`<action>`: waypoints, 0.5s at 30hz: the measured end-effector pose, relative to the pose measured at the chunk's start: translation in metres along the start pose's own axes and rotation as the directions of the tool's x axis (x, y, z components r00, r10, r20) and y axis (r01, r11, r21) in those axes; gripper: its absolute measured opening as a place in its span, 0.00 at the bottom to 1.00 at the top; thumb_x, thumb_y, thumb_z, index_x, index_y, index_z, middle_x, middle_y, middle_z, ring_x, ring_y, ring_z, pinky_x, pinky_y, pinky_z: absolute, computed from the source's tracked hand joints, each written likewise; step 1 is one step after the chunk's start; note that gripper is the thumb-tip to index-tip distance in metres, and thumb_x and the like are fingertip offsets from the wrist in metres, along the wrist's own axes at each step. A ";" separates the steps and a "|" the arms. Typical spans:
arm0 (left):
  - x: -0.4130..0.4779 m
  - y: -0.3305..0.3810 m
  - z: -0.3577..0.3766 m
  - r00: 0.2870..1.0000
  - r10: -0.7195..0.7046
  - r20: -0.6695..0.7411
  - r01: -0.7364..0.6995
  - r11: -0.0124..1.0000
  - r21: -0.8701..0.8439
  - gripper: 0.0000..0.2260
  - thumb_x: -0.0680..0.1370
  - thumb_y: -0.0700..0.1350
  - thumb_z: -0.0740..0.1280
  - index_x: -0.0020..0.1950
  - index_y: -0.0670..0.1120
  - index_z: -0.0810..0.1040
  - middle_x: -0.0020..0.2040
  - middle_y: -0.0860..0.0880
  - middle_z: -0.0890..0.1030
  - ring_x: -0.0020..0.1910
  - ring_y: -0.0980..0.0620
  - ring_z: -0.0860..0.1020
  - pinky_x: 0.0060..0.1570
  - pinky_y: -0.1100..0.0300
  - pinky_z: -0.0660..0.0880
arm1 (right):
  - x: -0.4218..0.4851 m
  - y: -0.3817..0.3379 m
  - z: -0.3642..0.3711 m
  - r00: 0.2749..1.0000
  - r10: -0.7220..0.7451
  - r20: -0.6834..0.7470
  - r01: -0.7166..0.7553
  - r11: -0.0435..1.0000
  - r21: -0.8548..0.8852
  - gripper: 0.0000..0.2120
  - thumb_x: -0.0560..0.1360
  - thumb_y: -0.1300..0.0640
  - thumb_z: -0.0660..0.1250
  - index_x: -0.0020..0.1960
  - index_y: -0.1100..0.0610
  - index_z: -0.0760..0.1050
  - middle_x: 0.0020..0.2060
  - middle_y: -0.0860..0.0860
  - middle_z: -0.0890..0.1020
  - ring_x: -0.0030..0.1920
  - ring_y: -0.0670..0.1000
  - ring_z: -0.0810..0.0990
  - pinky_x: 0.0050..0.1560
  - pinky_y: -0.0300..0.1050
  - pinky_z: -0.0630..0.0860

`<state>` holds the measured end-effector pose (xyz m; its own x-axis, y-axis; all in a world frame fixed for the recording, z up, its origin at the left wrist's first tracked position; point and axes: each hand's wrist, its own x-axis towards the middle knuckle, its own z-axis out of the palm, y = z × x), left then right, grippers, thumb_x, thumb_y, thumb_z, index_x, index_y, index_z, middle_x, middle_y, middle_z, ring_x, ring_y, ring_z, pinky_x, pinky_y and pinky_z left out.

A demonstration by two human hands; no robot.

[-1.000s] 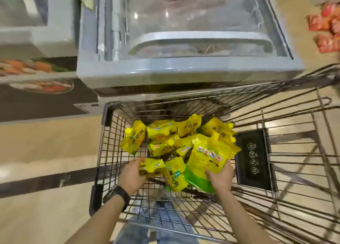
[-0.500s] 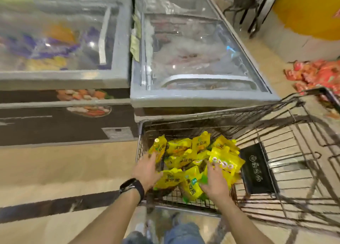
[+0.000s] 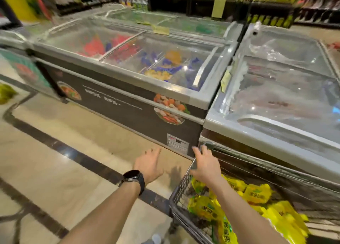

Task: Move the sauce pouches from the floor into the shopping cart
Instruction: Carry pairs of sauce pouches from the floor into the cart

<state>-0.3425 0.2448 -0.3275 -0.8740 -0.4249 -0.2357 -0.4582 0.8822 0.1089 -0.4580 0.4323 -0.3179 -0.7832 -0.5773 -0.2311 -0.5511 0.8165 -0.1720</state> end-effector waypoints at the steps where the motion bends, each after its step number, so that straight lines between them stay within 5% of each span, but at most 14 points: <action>1: -0.005 -0.004 -0.001 1.000 -0.030 0.002 0.030 0.999 0.013 0.35 0.75 0.61 0.67 0.78 0.54 0.57 0.68 0.45 0.71 0.64 0.42 0.74 0.56 0.48 0.77 | 0.003 -0.003 -0.003 1.000 -0.028 0.005 0.029 1.000 -0.012 0.41 0.72 0.47 0.70 0.78 0.50 0.52 0.77 0.57 0.57 0.75 0.59 0.59 0.70 0.56 0.67; 8: -0.058 -0.058 -0.035 0.938 -0.335 -0.087 0.335 0.942 -0.018 0.33 0.76 0.63 0.65 0.76 0.54 0.60 0.67 0.45 0.72 0.65 0.42 0.73 0.57 0.47 0.77 | 0.027 -0.060 -0.025 0.963 -0.267 0.039 0.269 0.962 -0.048 0.40 0.72 0.49 0.70 0.78 0.49 0.53 0.76 0.56 0.59 0.75 0.58 0.61 0.70 0.57 0.67; 15: -0.170 -0.170 -0.093 0.722 -0.649 -0.240 0.652 0.754 -0.080 0.32 0.75 0.64 0.64 0.76 0.52 0.62 0.68 0.44 0.72 0.64 0.41 0.74 0.57 0.47 0.77 | 0.024 -0.217 -0.061 0.799 -0.596 0.077 0.601 0.793 -0.096 0.36 0.72 0.49 0.69 0.75 0.51 0.58 0.74 0.57 0.62 0.72 0.59 0.64 0.67 0.58 0.70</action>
<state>-0.1316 0.1483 -0.2164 -0.3721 -0.9282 -0.0094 -0.9282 0.3720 0.0059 -0.3753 0.2419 -0.2278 -0.2749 -0.9487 -0.1560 -0.9357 0.3013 -0.1834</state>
